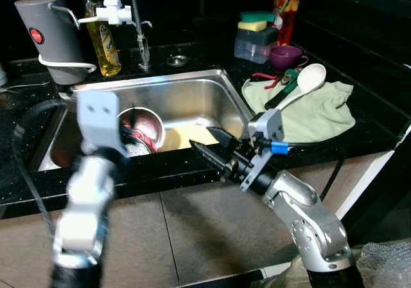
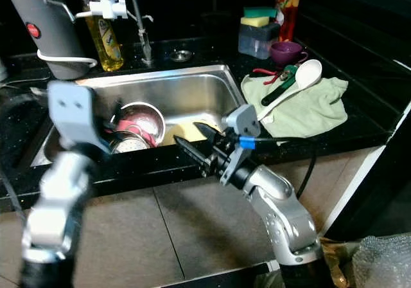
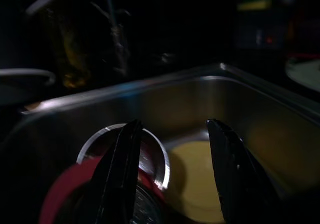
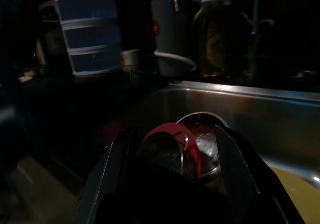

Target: Kitchen organization

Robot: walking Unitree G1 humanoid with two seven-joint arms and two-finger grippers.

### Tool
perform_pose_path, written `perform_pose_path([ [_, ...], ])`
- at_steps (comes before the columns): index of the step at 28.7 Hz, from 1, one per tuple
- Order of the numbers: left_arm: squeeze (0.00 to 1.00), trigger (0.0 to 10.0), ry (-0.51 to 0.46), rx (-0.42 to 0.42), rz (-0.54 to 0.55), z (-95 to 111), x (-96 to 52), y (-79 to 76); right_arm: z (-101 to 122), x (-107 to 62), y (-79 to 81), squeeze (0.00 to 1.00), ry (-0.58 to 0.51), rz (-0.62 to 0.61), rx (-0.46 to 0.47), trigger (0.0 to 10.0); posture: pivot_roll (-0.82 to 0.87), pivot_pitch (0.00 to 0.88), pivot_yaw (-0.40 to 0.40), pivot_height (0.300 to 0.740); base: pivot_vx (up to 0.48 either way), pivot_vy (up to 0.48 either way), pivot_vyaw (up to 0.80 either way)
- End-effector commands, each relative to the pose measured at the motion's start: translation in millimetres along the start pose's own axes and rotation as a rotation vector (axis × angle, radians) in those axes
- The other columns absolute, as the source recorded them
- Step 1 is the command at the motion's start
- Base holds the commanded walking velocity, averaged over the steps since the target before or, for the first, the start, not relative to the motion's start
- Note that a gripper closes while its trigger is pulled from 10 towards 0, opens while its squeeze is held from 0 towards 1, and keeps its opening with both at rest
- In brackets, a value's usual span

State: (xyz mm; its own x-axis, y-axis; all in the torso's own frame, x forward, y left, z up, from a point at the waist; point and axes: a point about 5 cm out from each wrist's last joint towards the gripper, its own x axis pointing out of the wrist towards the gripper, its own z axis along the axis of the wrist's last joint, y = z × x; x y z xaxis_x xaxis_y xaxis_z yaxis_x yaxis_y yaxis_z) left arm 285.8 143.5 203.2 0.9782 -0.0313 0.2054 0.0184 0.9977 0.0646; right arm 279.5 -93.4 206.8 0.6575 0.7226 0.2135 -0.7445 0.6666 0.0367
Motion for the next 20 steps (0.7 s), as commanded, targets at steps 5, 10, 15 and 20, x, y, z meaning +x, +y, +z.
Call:
perform_pose_path([
  [5,0.00,10.0,0.024,-0.009,-0.044,-13.6,-18.7,-18.8,0.1,0.6,-6.5,0.00,-0.033,-0.082,0.009,10.0,-0.08,0.000,0.026,0.740,0.000,0.000,0.00],
  [10,0.00,10.0,0.050,0.004,-0.006,-19.6,-17.5,-10.9,-0.8,1.9,-12.1,0.00,-0.053,-0.133,0.027,10.0,-0.07,0.000,0.030,0.740,0.000,0.000,0.00],
  [15,0.00,10.0,0.050,0.030,0.009,-19.3,-15.8,-7.0,-1.3,3.2,-13.1,0.00,-0.058,-0.143,0.033,10.0,-0.07,0.000,0.032,0.740,0.000,0.000,0.00],
  [20,0.00,10.0,0.021,0.034,-0.002,-15.3,-11.0,-5.0,-2.0,4.7,-13.2,0.00,-0.058,-0.143,0.037,10.0,-0.07,0.000,0.030,0.740,0.000,0.000,0.00],
])
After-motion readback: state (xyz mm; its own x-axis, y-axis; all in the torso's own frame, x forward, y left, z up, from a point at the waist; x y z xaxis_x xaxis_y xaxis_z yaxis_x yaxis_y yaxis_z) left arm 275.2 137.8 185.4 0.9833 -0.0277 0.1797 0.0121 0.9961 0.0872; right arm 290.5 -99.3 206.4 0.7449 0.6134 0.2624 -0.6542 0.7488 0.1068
